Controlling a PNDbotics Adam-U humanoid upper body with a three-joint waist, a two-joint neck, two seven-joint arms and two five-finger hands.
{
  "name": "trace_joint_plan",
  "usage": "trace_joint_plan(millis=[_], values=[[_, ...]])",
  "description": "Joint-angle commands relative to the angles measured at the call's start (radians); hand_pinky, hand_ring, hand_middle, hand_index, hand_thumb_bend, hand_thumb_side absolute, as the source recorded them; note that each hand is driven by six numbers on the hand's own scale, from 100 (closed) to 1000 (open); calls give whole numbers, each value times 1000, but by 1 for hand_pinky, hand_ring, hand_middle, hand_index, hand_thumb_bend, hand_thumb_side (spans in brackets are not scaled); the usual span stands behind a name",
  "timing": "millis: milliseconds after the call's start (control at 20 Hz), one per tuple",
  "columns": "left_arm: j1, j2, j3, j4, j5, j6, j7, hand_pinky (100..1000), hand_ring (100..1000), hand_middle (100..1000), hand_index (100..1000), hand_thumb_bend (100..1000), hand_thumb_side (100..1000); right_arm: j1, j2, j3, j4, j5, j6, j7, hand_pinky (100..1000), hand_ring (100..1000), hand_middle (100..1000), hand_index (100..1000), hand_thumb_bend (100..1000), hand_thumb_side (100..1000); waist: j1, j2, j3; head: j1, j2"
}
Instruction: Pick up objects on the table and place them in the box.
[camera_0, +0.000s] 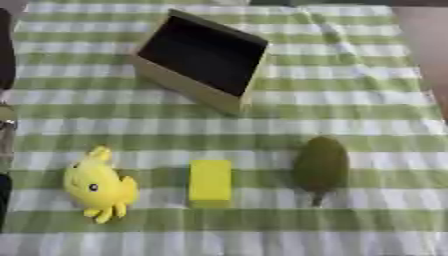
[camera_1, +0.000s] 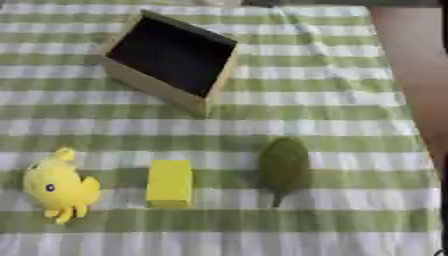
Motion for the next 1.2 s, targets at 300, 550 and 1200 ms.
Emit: trace_joint_plan(millis=[300,550,1200], values=[[17,74,0,-15,-9,-8,-9,728,784,747,844,100,579,-11,-237,52,16,46,-221,95,964,1000,640,910,100,410,-7,-21,-9,6,15],[39,116,-3,-15,-18,-22,-12,727,784,748,844,100,574,-11,-472,145,121,80,-517,190,916,1000,682,903,100,183,-15,-32,-16,10,26],[60,150,-21,-15,-26,-20,-32,726,786,748,844,100,571,-62,-815,380,115,332,-709,161,915,1000,783,907,100,293,-36,-42,-10,-2,33]])
